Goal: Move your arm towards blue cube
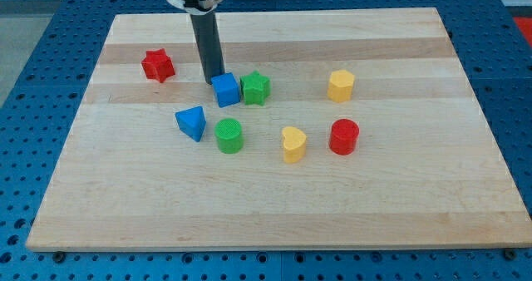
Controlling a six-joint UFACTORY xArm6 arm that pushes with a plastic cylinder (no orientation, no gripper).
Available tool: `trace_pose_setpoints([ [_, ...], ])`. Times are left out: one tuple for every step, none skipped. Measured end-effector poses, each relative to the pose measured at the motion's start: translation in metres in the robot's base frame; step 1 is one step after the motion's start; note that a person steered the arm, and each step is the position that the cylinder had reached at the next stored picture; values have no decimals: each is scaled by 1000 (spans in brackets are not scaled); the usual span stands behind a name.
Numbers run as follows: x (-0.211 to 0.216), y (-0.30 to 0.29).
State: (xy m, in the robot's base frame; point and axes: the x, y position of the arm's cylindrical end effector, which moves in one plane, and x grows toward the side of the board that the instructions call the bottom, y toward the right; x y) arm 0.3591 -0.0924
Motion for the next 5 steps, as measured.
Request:
trace_pose_setpoints([
  [-1, 16],
  [0, 25],
  [11, 27],
  [37, 27],
  [45, 37],
])
